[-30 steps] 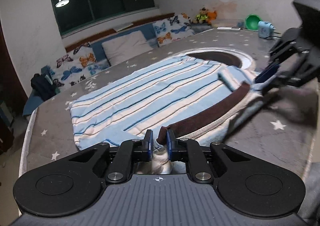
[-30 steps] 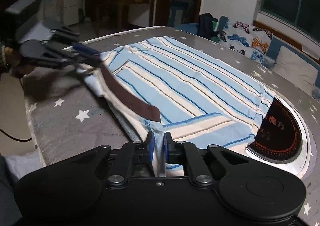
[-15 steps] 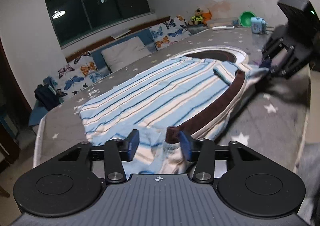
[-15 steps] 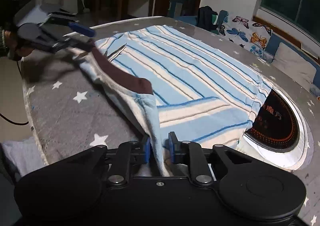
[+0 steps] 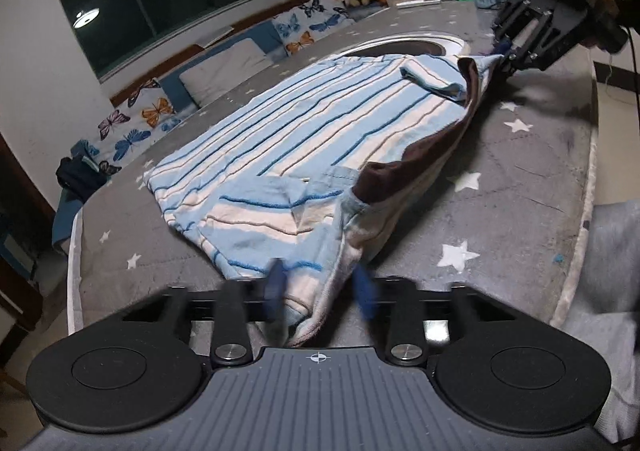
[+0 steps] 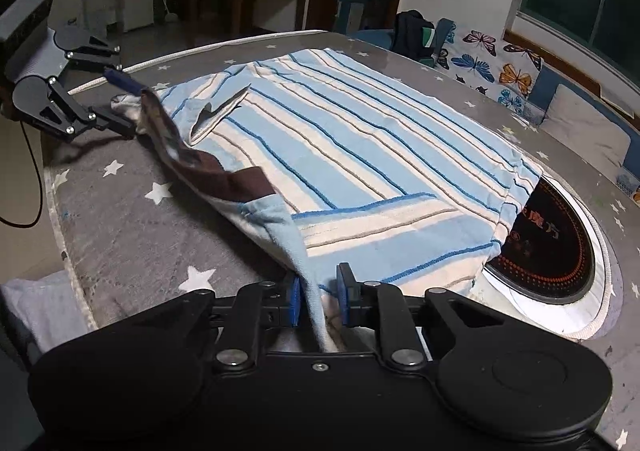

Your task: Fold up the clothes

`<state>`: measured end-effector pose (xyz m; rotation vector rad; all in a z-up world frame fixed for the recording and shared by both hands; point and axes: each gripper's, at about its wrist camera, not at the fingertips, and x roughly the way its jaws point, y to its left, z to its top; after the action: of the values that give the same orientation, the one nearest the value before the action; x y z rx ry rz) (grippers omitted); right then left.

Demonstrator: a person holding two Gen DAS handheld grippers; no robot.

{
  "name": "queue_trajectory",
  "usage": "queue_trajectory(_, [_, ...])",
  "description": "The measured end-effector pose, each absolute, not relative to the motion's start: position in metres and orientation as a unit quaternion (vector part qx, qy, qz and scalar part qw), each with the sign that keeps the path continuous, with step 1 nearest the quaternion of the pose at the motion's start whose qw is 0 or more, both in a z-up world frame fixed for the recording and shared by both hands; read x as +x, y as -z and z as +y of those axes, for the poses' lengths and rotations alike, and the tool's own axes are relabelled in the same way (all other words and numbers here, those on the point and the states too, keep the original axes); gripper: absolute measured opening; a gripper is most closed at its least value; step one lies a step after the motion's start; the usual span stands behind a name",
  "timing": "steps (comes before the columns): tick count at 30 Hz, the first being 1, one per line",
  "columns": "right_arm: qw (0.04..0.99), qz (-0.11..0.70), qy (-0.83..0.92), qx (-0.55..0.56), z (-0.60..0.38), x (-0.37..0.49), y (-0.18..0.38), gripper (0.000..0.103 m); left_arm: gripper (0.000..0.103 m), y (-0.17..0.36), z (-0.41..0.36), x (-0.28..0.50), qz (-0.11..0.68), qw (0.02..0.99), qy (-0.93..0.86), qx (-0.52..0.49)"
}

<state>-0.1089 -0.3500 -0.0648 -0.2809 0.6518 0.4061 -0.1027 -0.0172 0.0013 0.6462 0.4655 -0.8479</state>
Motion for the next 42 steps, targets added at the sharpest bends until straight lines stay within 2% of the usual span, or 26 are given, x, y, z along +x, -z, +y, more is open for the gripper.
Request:
queue_trajectory(4, [0.922,0.304,-0.195,-0.137,-0.348,-0.120,0.061,0.006,0.007,-0.009,-0.011,-0.116,0.212,0.842,0.400,0.294])
queue_trajectory(15, [0.925,0.293,-0.203,-0.133,-0.350,-0.108,0.032,0.006,0.006,-0.056,0.039,-0.228,0.195,0.839,0.431,0.268])
queue_trajectory(21, [0.926,0.286,-0.206,-0.133,-0.351,-0.099,0.017,0.006,0.006,-0.068,0.040,-0.239,0.181,0.869,0.387,0.251])
queue_trajectory(33, [0.928,0.274,-0.212,-0.133,-0.352,-0.079,-0.014,0.006,0.006,-0.068,-0.010,-0.081,0.191,0.910,0.306,0.204])
queue_trajectory(42, [0.930,0.315,-0.165,-0.093,-0.373,0.028,0.027,0.006,0.006,-0.043,-0.052,0.022,0.232,0.916,0.272,0.184])
